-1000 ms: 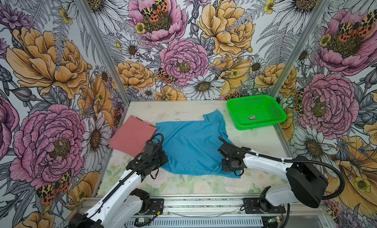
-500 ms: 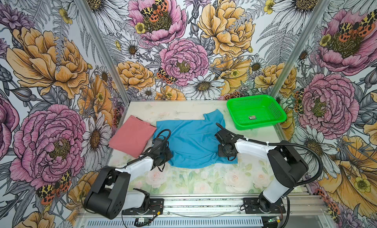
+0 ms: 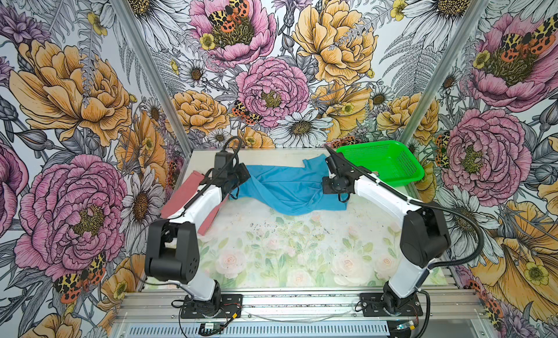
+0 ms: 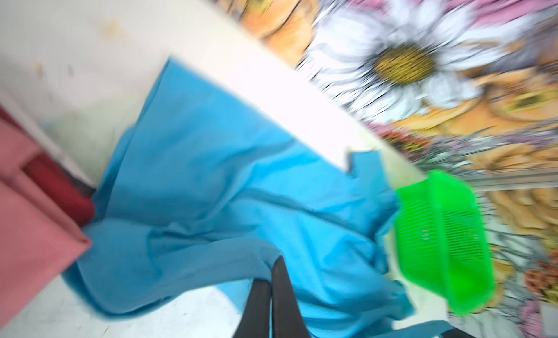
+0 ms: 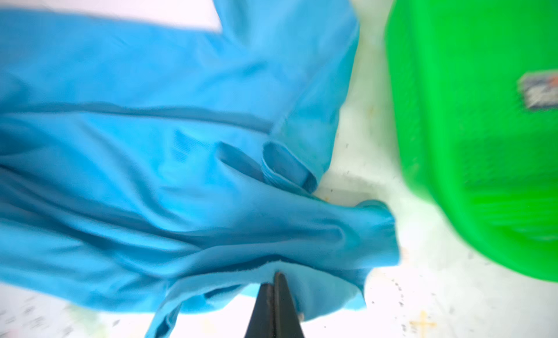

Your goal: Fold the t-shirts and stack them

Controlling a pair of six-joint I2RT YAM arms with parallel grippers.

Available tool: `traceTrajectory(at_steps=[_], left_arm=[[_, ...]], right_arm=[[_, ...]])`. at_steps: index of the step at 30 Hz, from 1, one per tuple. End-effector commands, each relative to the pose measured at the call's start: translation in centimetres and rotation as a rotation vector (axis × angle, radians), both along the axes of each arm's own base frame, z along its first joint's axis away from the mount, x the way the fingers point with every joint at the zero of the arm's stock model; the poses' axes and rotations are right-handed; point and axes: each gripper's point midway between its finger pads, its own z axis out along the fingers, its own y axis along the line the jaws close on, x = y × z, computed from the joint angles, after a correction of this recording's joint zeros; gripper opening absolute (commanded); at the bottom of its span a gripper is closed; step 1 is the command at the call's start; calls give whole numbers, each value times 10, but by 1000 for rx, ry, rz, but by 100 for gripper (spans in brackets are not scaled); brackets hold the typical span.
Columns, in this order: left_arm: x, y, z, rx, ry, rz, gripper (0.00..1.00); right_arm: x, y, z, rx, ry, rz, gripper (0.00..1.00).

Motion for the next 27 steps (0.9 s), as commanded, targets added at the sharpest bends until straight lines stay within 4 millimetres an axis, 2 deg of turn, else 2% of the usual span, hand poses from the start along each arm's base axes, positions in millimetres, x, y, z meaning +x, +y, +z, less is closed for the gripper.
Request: traceTrajectory(at_steps=[1, 4, 6, 9, 11, 15, 19, 21, 24, 27], left_arm=[[-48, 12, 109, 33, -175, -74, 0], [-89, 30, 177, 50, -290, -75, 0], [-117, 39, 214, 54, -360, -83, 0], [-161, 55, 265, 68, -468, -61, 0], [-188, 60, 292, 117, -525, -25, 0], [-230, 44, 335, 143, -641, -62, 0], [-259, 42, 359, 163, -708, -42, 0], [-268, 42, 365, 170, -726, -28, 0], [-259, 40, 363, 154, -705, -48, 0], [-227, 45, 341, 141, -621, -52, 0]], right_arm=[[-23, -15, 126, 8, -250, 59, 0], [-51, -27, 190, 32, -365, 70, 0], [-72, -37, 228, 39, -441, 64, 0], [-114, -52, 283, 64, -574, 76, 0], [-145, -57, 318, 105, -664, 111, 0], [-203, -67, 374, 227, -808, 185, 0], [-238, -74, 401, 320, -876, 235, 0], [-241, -78, 407, 331, -893, 223, 0], [-227, -81, 405, 293, -882, 175, 0], [-197, -75, 391, 210, -834, 131, 0]])
